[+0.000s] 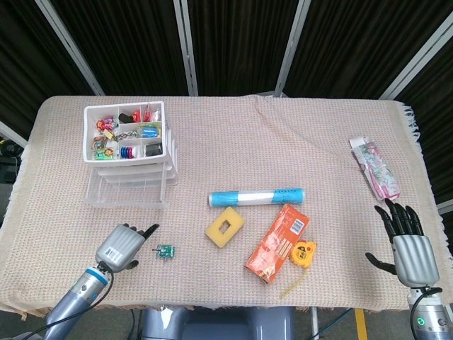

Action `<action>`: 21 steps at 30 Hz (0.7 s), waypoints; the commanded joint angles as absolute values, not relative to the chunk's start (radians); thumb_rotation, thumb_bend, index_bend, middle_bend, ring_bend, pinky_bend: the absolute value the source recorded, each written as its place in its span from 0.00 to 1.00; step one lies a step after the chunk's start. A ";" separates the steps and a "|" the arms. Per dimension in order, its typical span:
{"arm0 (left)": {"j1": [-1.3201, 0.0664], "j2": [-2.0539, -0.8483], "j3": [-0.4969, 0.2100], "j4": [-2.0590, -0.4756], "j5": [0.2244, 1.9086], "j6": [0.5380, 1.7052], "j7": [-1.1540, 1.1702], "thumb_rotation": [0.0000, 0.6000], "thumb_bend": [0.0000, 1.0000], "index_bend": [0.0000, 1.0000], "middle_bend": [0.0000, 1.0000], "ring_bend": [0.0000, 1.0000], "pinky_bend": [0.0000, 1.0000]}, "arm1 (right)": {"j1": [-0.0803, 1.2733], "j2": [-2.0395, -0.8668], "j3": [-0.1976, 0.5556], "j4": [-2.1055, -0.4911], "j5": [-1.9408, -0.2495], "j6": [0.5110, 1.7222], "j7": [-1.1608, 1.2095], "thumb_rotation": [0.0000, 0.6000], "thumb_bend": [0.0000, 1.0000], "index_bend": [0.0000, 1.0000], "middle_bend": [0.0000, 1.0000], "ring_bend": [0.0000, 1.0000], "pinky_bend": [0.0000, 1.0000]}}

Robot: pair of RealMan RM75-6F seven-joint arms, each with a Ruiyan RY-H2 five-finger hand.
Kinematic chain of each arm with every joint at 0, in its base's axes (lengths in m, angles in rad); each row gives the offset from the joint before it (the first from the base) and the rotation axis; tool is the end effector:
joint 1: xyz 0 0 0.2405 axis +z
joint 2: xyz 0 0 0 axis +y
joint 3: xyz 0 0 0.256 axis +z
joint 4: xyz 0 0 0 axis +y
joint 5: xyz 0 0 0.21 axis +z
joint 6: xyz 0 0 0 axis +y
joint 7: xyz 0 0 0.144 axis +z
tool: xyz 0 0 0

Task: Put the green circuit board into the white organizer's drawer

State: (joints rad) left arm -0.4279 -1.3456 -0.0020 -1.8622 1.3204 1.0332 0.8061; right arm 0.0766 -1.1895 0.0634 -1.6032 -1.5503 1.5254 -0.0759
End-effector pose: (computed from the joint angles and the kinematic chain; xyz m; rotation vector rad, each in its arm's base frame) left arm -0.1878 0.2180 0.0128 -2.0808 -0.6703 -0.6170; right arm -0.2979 -0.1806 0.1421 1.3959 -0.8384 0.9496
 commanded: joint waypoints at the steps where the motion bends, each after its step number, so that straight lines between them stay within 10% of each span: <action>1: -0.468 -1.410 -0.030 -1.846 1.229 1.000 0.890 1.00 0.00 0.14 0.56 0.55 0.56 | 0.077 -1.189 0.063 -1.603 -1.550 1.526 -0.075 1.00 0.03 0.11 0.00 0.00 0.00; 11: -0.517 -1.517 -0.043 -1.803 1.108 1.016 0.966 1.00 0.00 0.33 0.84 0.77 0.72 | 0.076 -1.188 0.063 -1.602 -1.554 1.529 -0.069 1.00 0.03 0.11 0.00 0.00 0.00; 21: -0.541 -1.568 -0.031 -1.772 1.057 1.028 0.968 1.00 0.07 0.43 0.88 0.80 0.74 | 0.077 -1.187 0.061 -1.602 -1.557 1.527 -0.064 1.00 0.03 0.11 0.00 0.00 0.00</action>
State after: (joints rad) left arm -0.5374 -1.5622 -0.0317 -1.7766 1.0625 1.0273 0.9698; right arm 0.0767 -1.1868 0.0611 -1.6024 -1.5565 1.5266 -0.0644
